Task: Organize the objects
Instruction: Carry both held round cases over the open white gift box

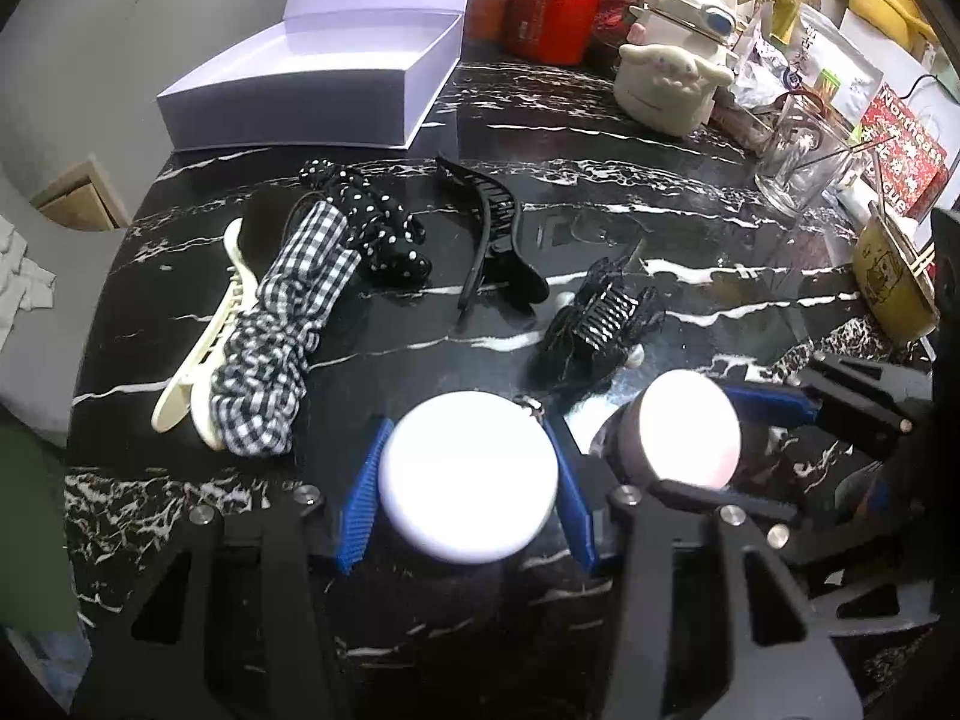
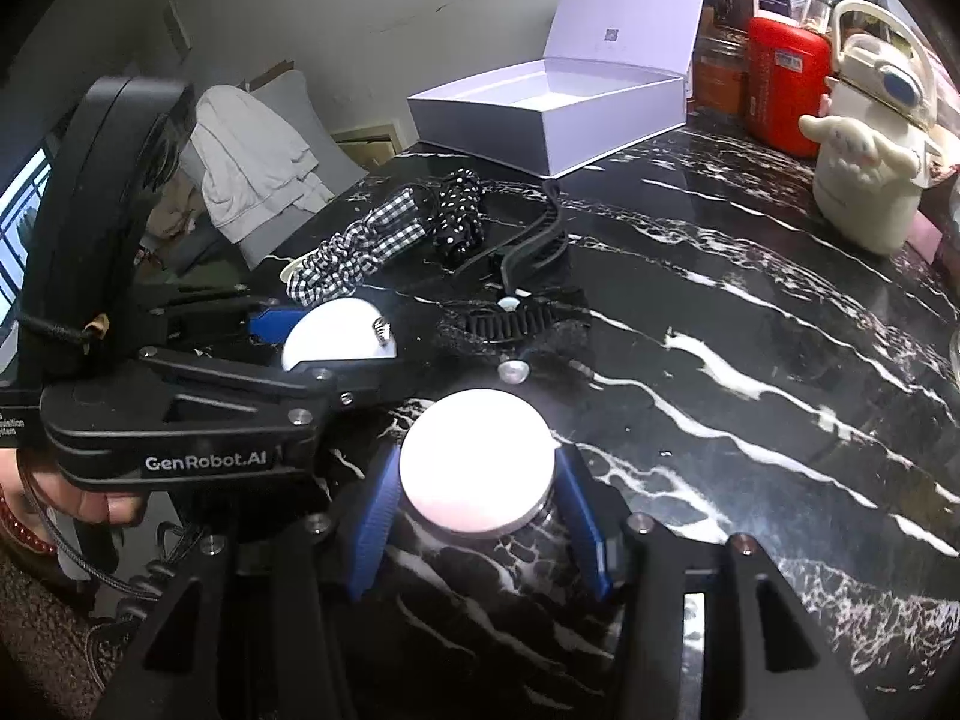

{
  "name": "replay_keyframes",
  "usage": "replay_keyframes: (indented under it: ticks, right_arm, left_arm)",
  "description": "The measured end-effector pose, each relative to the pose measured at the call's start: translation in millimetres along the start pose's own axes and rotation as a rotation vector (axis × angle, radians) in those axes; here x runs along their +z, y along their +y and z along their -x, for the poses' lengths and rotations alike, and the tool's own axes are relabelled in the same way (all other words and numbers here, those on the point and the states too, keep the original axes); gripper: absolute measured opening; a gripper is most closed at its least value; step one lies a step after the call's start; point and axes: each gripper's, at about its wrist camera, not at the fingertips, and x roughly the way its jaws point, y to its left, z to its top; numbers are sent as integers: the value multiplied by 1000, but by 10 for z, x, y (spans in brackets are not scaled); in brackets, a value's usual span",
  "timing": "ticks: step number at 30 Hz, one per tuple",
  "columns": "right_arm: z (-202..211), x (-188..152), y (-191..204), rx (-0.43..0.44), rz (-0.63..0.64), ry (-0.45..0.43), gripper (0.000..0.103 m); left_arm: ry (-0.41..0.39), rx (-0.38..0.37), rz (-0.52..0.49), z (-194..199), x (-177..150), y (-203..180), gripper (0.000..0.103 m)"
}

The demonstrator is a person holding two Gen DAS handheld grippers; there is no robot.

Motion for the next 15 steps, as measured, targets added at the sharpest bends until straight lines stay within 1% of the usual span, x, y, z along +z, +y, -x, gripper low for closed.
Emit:
replay_keyframes:
  ticks: [8, 11, 15]
  right_arm:
    - [201, -41, 77, -15, 21, -33, 53]
    - [289, -16, 78, -22, 24, -53, 53]
    - [349, 49, 103, -30, 41, -61, 53]
  left_arm:
    - [-51, 20, -28, 198, -25, -92, 49]
    - [-50, 34, -26, 255, 6, -104, 49]
    - [-70, 39, -40, 341, 74, -101, 49]
